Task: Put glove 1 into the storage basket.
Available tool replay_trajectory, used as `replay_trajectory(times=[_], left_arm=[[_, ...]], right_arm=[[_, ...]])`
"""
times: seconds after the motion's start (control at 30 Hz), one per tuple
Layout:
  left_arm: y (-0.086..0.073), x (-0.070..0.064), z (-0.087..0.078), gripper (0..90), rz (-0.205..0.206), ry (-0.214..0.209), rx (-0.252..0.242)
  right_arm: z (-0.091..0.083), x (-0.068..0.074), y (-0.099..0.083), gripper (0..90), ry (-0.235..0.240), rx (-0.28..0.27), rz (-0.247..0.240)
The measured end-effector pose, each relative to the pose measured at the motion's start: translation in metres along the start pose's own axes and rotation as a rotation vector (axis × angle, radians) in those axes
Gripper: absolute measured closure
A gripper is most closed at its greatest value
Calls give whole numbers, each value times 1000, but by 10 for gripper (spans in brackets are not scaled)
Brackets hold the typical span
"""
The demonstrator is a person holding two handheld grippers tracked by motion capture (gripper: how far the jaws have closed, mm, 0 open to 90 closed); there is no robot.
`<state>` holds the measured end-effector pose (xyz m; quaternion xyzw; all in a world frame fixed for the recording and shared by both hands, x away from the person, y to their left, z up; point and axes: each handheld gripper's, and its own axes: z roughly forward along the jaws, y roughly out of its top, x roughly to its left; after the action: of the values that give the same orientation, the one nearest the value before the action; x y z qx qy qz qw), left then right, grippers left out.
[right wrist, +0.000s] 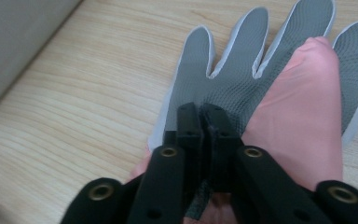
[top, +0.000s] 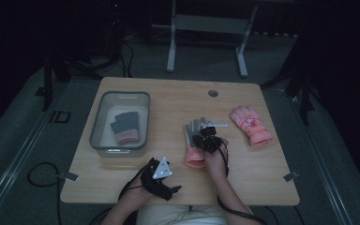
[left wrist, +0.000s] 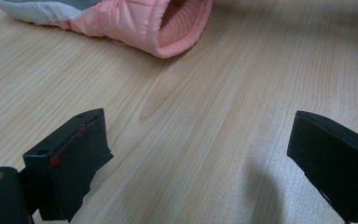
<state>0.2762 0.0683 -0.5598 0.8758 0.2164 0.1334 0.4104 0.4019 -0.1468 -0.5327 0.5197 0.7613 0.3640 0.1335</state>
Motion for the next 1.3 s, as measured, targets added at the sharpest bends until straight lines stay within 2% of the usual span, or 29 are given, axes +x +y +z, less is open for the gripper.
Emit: replay_trajectory(times=[0.03,0.13,0.23,0.3,0.4,0.47,0.57,0.7,0.8,0.97,1.13,1.23,1.3], left_arm=[[0,0,0,48,0,-2,0],[0,0,0,49,1,-2,0],[0,0,0,49,3,-2,-3],[-1,1,0,49,0,-3,-6],[-1,1,0,49,0,-7,-8],[-1,1,0,48,4,-5,-6],[-1,1,0,49,-3,11,-2],[-1,2,-2,49,-13,4,-10],[-1,1,-1,49,-8,4,-8],[-1,1,0,49,-1,9,-3],[-1,1,0,48,-3,9,-4],[-1,0,0,49,0,12,4],[-1,0,-1,48,4,13,-3]], right_arm=[[-2,0,1,787,4,-4,7],[-13,3,6,699,28,-33,-15],[-30,2,13,655,76,-72,-73],[-45,-4,17,642,79,-102,-109],[-66,-23,21,631,70,-134,-151],[-78,-41,22,631,37,-156,-195],[-88,-67,23,630,0,-159,-206],[-98,-110,26,613,-73,-152,-203],[-102,-137,28,602,-118,-155,-197],[-101,-170,34,569,-167,-147,-207],[-89,-188,39,521,-177,-109,-211],[-79,-198,41,521,-174,-81,-179],[-72,-203,41,501,-186,-58,-184]])
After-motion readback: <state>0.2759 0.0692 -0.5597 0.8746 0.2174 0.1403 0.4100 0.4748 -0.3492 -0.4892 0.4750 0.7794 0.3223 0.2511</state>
